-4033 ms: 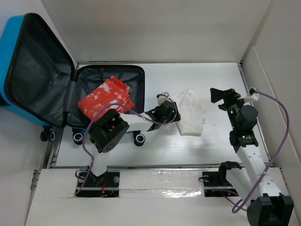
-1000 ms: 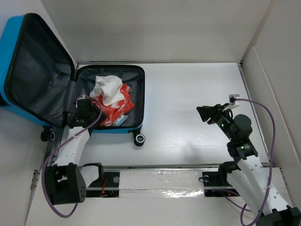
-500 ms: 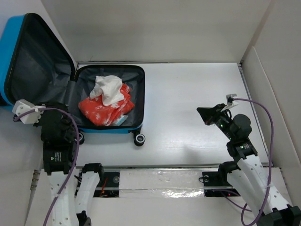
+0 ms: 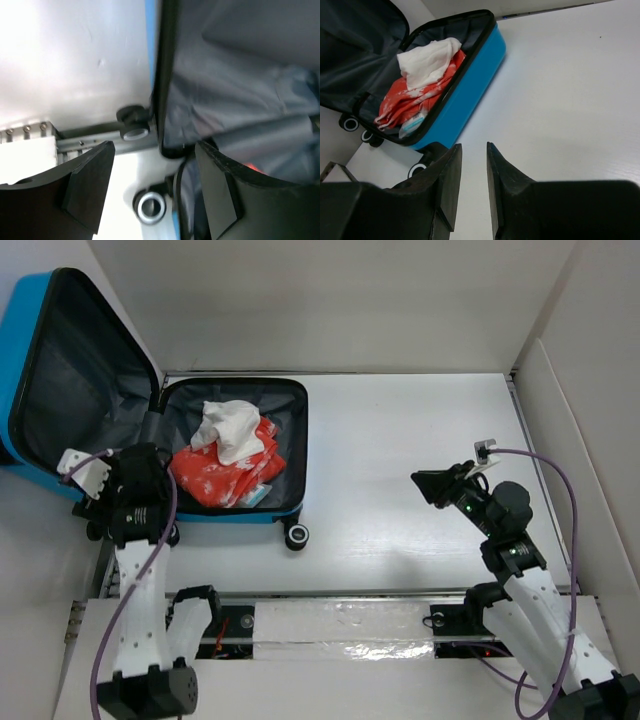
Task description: Pack the luggage
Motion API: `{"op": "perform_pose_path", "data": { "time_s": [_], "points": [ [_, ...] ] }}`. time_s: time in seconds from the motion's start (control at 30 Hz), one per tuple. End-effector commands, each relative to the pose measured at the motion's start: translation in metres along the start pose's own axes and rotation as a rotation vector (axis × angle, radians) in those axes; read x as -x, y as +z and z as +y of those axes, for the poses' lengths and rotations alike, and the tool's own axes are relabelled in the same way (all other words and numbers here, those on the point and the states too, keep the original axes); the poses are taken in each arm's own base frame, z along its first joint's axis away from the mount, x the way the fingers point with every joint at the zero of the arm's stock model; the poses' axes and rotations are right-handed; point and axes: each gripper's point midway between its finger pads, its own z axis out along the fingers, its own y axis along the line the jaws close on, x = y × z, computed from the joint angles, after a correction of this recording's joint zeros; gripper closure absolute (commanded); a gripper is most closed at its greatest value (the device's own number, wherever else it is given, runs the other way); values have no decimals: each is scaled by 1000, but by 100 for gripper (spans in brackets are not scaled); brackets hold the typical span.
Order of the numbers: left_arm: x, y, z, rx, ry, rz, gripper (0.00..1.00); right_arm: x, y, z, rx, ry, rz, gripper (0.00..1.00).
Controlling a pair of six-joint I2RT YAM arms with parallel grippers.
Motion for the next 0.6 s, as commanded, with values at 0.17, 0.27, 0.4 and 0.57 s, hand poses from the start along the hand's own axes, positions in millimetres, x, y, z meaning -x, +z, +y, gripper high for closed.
{"op": "perform_pose_path", "data": {
  "time_s": [0.17,0.27,0.4,0.57],
  "points": [
    [11,42,2,163,34,-50,44,19,2,8,17,-48,-40,67],
    [8,58,-1,171,15,18,52,17,4,7,15,-46,-30,67],
    [25,55,-20,101,-26,23,69,13,8,6,26,-41,-12,67],
    [39,36,-53,-52,-29,3,96,9,12,4,21,-34,-1,67]
  ]
}}
